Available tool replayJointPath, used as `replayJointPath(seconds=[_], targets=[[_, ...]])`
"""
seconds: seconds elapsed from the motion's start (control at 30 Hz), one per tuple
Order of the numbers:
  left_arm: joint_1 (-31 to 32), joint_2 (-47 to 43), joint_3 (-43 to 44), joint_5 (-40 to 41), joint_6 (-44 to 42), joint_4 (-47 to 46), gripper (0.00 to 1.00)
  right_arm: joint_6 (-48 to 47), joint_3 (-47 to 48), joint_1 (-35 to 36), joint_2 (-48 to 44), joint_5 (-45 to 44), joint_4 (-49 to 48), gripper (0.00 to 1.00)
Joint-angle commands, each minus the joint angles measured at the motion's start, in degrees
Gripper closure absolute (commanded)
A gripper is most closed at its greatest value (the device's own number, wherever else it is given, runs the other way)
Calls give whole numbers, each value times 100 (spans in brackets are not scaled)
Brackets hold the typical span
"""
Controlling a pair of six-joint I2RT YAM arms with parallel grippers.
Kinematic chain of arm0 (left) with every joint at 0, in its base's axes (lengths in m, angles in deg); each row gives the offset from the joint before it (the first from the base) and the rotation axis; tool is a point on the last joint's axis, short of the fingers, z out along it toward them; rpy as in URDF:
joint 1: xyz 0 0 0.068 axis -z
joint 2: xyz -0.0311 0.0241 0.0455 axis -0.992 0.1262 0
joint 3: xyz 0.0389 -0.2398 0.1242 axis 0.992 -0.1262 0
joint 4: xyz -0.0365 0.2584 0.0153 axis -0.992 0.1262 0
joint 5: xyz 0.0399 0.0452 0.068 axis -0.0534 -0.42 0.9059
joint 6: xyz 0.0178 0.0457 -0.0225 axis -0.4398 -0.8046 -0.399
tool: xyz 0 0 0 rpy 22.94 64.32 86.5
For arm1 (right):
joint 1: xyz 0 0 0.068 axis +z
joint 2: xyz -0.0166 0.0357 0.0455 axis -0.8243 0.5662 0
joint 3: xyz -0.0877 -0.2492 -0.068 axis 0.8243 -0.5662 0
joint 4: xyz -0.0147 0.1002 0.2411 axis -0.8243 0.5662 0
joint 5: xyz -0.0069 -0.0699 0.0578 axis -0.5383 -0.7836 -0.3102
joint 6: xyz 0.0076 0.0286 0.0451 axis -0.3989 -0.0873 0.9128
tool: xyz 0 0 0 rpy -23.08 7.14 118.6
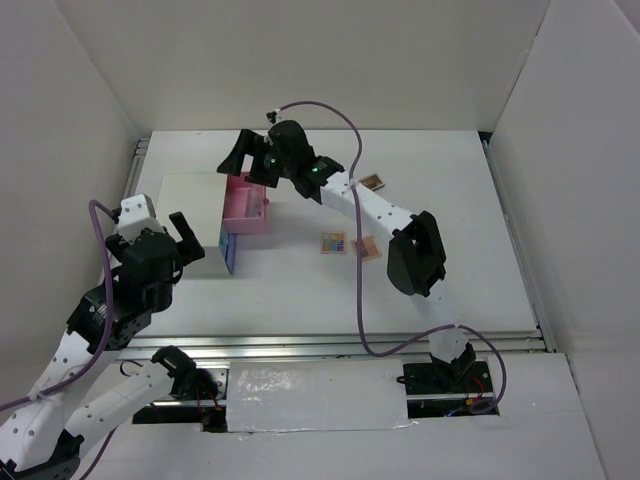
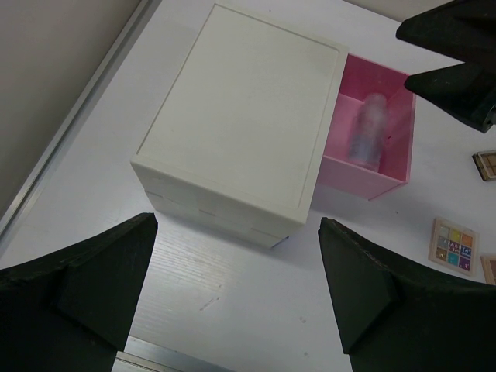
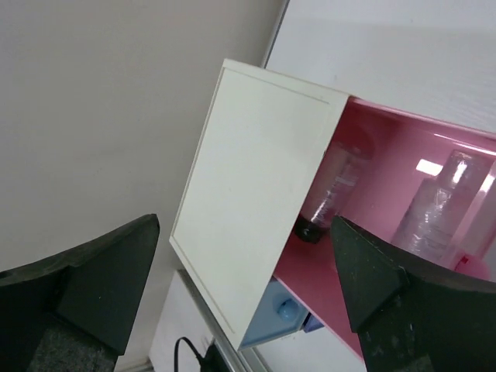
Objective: Organize the makeup
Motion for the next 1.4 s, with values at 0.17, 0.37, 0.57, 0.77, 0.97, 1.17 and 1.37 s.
replayJointPath(seconds=[0.17,0.37,0.57,0.77,0.97,1.17,1.37], targets=[[-19,-20,-3,4,-11,-180,1,-983,-857,-95,-1258,-1400,105,53],[-28,23,-3,-13,-20,-198,1,-1372,-1436,-95,-1232,-2877,827,100],[-28,41,-12,22,-2,-189,1,-1345,-1642,-42,-927,-2985,703,100],[-28,155,-3,39,15,-163,1,-1336,-1412,89,-574,-2240,397,100],[-28,199,-3,22,-2,-180,1,-1310,-981,169,-257,-1526,151,100],[-28,199,-21,-48,-46,-233,1,-1213,-771,283,-126,-1411,18,100],[-28,191,-3,-57,-46,-224,1,-1046,-639,283,68,-1077,-131,100]])
